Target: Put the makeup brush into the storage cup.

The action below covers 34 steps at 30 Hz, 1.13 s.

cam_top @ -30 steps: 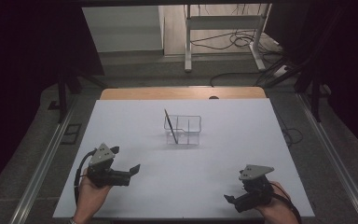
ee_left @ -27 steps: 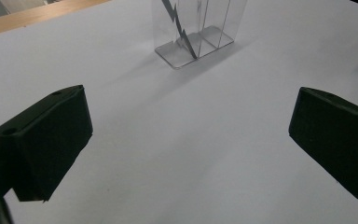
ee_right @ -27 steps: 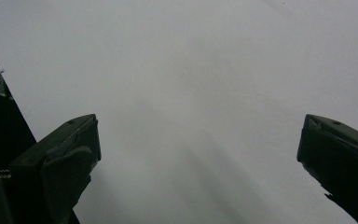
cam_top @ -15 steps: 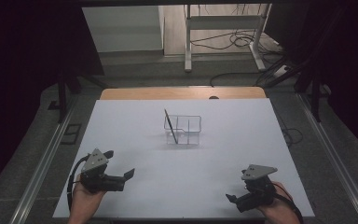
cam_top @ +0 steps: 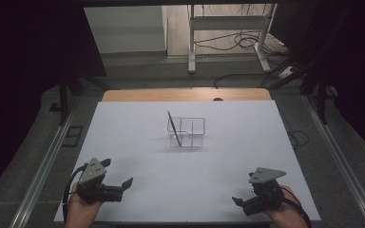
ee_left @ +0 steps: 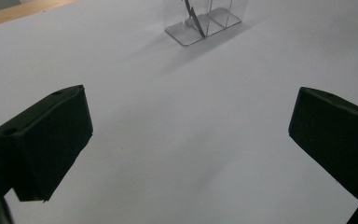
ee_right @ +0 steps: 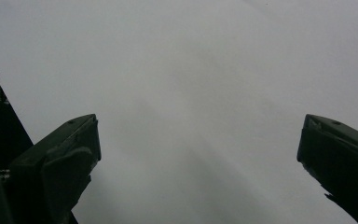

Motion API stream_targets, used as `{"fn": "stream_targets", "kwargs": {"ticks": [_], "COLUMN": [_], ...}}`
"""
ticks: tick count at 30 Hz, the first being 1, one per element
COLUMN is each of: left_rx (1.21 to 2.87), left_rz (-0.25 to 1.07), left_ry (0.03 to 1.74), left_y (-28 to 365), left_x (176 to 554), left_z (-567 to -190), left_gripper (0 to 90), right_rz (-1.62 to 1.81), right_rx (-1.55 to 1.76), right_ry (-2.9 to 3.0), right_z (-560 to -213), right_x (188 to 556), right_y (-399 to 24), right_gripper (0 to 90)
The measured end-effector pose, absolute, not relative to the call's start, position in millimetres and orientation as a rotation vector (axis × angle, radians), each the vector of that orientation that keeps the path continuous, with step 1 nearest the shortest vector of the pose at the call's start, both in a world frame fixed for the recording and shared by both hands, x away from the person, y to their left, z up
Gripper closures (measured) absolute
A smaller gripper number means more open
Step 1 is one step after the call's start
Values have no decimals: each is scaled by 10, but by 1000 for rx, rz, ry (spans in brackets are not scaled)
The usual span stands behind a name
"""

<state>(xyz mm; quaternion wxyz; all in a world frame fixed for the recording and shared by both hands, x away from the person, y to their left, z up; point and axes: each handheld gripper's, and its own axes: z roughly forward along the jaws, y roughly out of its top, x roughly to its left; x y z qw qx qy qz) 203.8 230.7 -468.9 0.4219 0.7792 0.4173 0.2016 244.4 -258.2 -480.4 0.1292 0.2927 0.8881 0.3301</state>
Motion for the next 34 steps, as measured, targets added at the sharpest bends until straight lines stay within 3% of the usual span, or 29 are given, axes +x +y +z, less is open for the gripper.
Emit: {"fn": "stream_targets", "kwargs": {"ticks": [34], "left_rx": [2059], "left_rz": [511], "left_ry": [1124], "left_y": [2422], "left_x": [1799], "left_z": [-4917], "left_gripper": [6], "right_rz": [952], "right_rx": [891], "right_ry": [2564], "right_z": [-4810], "right_x": [2398], "right_y": [-2728], "right_gripper": [0]}}
